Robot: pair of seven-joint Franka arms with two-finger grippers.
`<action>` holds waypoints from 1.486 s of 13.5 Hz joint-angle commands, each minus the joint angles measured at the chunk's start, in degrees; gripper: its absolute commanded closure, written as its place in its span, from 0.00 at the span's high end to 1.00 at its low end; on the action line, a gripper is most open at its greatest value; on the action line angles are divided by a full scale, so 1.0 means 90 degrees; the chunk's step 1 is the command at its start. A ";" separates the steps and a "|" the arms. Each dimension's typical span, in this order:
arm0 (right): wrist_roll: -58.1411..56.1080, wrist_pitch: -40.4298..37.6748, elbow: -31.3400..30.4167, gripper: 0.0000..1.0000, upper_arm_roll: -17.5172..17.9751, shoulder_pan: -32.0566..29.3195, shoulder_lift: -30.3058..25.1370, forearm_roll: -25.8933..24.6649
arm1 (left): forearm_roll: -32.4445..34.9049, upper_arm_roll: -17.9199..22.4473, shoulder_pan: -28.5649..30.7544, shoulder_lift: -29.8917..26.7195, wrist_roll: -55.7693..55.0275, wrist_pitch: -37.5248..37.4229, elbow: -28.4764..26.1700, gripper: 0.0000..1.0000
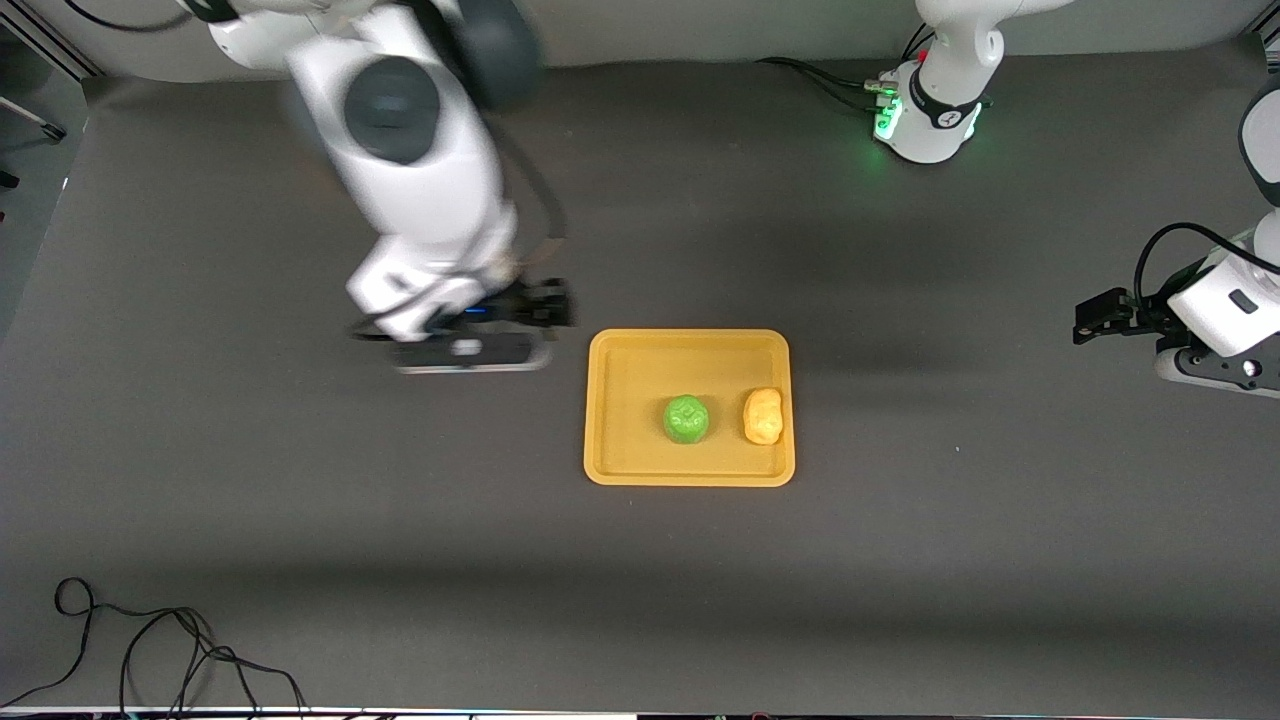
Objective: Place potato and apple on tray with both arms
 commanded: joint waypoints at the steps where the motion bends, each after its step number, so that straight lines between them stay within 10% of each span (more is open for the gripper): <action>1: -0.1090 0.0381 -0.2150 1.00 -0.0041 -0.0700 -0.1689 -0.0018 | 0.0067 -0.0002 -0.0034 -0.0029 0.0076 -0.0044 -0.0019 1.00; 9: -0.3114 0.0656 -0.3415 1.00 -0.0012 -0.3309 -0.2719 0.0196 | 0.0057 -0.0002 -0.0044 -0.0029 0.0067 -0.0035 0.0010 1.00; 20: -0.3076 0.0393 -0.2781 1.00 0.0017 -0.3330 -0.2407 -0.0038 | 0.0018 -0.0012 -0.0044 0.0068 0.0086 -0.0015 0.0010 1.00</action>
